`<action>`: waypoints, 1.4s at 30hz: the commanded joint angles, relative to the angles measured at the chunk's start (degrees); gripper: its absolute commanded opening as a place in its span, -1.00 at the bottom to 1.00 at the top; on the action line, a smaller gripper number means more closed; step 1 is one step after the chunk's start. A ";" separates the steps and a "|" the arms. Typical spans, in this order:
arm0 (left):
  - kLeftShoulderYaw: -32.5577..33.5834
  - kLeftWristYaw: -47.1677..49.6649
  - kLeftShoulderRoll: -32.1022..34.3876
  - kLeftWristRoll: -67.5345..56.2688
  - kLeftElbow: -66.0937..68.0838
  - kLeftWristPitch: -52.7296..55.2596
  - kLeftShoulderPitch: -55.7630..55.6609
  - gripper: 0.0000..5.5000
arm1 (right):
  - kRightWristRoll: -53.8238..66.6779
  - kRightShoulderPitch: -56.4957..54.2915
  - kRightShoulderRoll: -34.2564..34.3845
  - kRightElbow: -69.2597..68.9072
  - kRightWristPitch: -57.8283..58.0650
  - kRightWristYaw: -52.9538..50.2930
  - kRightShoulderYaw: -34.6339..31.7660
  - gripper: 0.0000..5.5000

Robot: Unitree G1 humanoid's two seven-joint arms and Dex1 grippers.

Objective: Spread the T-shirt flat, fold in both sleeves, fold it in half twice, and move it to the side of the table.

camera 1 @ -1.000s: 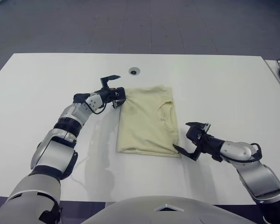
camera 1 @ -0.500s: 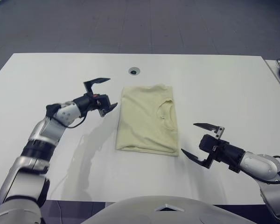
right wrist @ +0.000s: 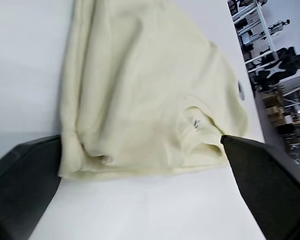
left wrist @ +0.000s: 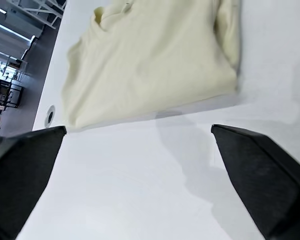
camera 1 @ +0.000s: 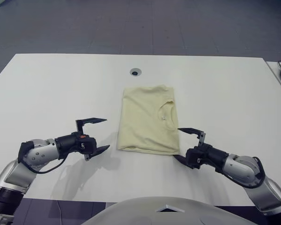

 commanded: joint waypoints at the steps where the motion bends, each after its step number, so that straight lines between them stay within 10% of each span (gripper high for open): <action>1: -3.02 -2.04 -0.08 3.52 1.08 -2.39 -1.34 0.96 | -6.75 0.56 -0.01 8.11 -0.70 -1.42 3.50 0.96; 8: -8.54 -1.88 -2.37 11.09 7.98 -6.63 -7.79 0.96 | -3.38 -0.35 0.23 12.03 -8.67 -3.15 5.06 0.89; 16: -14.56 -3.04 -4.38 13.37 12.60 -10.86 -13.10 0.46 | -0.26 0.94 -1.80 12.61 -11.78 -2.71 3.62 0.41; 23: -16.92 -2.73 -5.19 13.81 15.70 -11.99 -15.85 0.01 | -1.29 -1.47 -2.28 18.21 -15.33 -2.14 4.16 0.74; 42: -16.30 -2.27 -5.14 11.02 16.10 -12.82 -16.85 -1.00 | -5.65 -10.67 -4.43 27.07 -23.74 4.07 13.25 -0.48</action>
